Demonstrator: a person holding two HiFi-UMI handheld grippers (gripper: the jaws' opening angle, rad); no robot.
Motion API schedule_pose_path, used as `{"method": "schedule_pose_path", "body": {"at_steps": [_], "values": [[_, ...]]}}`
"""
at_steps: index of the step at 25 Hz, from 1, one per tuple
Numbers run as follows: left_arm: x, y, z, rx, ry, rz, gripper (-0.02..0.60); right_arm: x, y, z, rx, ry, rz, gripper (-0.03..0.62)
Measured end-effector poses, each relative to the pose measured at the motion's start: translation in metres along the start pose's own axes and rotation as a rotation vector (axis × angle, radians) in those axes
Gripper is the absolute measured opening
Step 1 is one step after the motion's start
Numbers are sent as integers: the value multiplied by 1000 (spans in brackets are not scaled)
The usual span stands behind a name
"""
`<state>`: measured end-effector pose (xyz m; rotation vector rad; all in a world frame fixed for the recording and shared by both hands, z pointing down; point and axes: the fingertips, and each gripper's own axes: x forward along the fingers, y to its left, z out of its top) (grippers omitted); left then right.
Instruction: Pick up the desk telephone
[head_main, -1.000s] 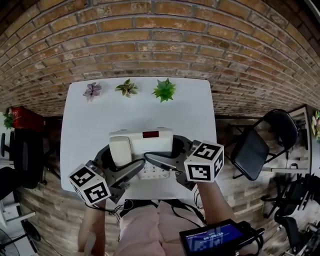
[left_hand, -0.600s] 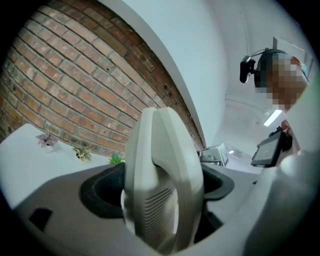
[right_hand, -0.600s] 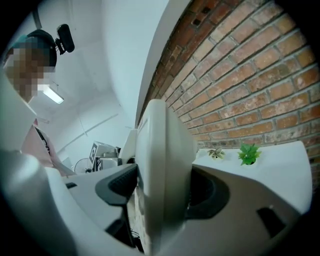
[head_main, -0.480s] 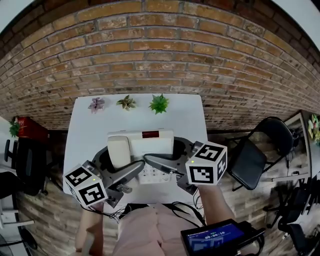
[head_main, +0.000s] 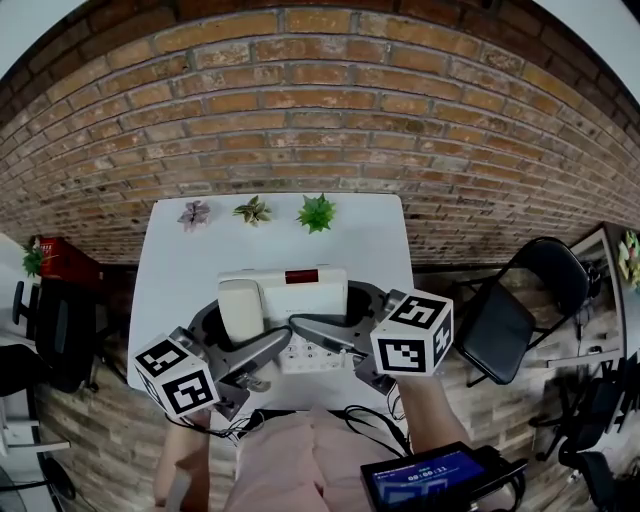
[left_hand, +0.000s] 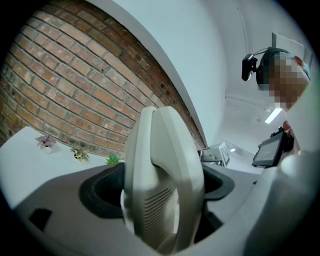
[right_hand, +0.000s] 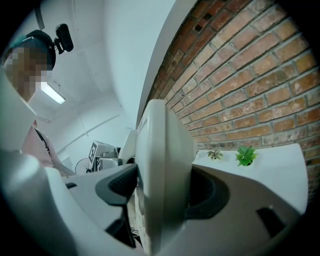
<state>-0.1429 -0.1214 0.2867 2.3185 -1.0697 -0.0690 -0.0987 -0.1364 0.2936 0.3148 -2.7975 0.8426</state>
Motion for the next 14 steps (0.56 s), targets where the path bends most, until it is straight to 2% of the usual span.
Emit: {"method": "schedule_pose_path", "body": {"at_steps": [14], "values": [[6, 6, 2, 1, 9, 12, 449, 2, -8, 3, -3, 4, 9, 295]]}}
